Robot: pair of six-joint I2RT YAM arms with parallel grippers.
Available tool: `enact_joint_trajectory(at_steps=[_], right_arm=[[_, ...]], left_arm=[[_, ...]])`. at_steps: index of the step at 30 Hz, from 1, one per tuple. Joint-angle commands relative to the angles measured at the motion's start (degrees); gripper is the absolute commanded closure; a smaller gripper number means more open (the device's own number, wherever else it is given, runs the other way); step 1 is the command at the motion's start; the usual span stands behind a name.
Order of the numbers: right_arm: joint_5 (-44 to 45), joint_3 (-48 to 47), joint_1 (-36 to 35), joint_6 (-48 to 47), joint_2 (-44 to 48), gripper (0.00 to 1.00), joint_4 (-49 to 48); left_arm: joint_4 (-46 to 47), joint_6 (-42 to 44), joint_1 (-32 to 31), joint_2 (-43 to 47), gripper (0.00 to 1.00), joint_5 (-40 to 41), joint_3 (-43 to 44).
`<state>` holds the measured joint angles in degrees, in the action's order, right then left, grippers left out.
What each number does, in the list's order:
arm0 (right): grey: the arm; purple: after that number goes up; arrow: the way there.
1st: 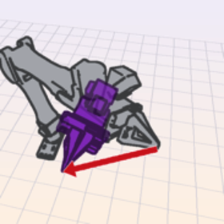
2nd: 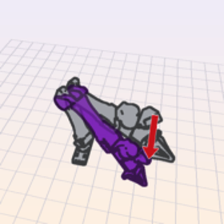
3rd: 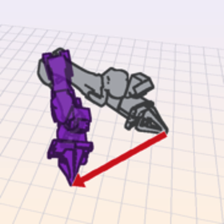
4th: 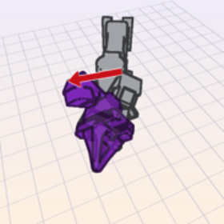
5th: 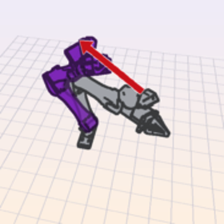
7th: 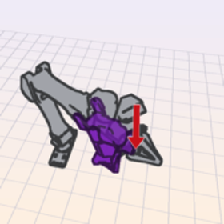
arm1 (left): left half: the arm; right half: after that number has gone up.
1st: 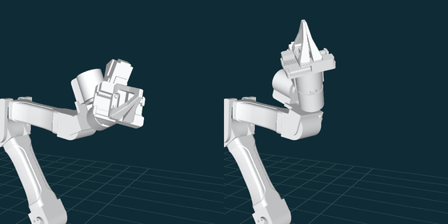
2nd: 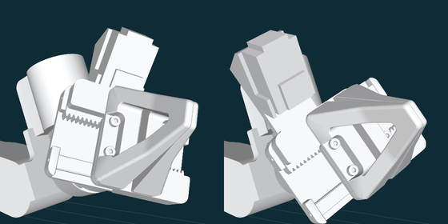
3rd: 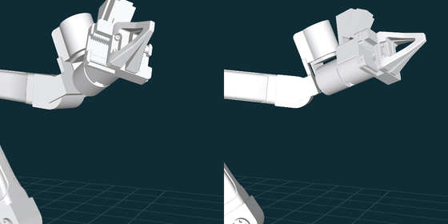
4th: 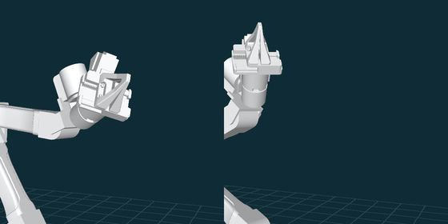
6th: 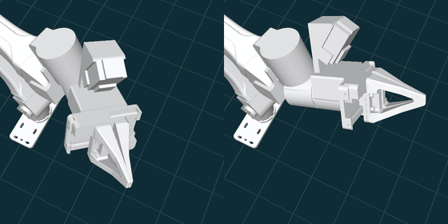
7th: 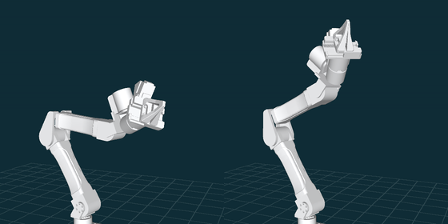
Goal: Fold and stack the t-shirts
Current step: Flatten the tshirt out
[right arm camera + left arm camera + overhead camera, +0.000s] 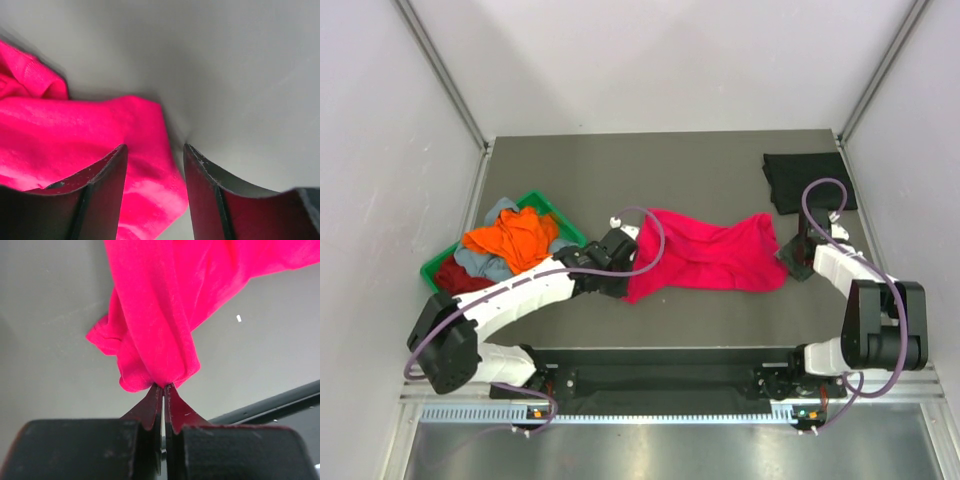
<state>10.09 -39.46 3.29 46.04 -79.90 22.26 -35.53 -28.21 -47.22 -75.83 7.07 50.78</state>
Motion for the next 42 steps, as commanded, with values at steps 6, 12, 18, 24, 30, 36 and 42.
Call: enact_joint_trajectory(at_steps=[6,12,18,24,30,36,42], right_arm=[[4.94,0.01,0.67,-0.25,-2.54,0.71,-4.51],[8.1,-6.23,0.75,-1.39,5.7,1.0,5.14],[10.92,-16.23,0.75,-2.97,18.79,1.0,17.27],[9.69,-28.19,0.75,-4.46,27.15,1.0,28.79],[8.29,-35.41,0.75,-6.75,34.01,1.0,37.4],[4.25,-34.2,0.67,-7.89,35.25,1.0,36.2],[-5.77,-23.3,-2.13,-11.15,24.37,1.0,25.04]], left_arm=[[-4.2,-1.41,-0.24,4.11,1.0,2.77,4.85],[-9.2,-1.68,-0.24,5.78,1.0,5.75,8.45],[-11.66,0.61,-0.24,9.12,1.0,4.71,13.45],[-16.4,0.35,-0.24,13.5,1.0,3.91,18.9],[-20.02,0.17,-0.24,17.64,1.0,1.47,23.22],[-11.94,-2.2,-0.15,19.85,1.0,-3.12,13.75],[-7.62,-2.56,0.81,14.24,1.0,-0.83,7.58]])
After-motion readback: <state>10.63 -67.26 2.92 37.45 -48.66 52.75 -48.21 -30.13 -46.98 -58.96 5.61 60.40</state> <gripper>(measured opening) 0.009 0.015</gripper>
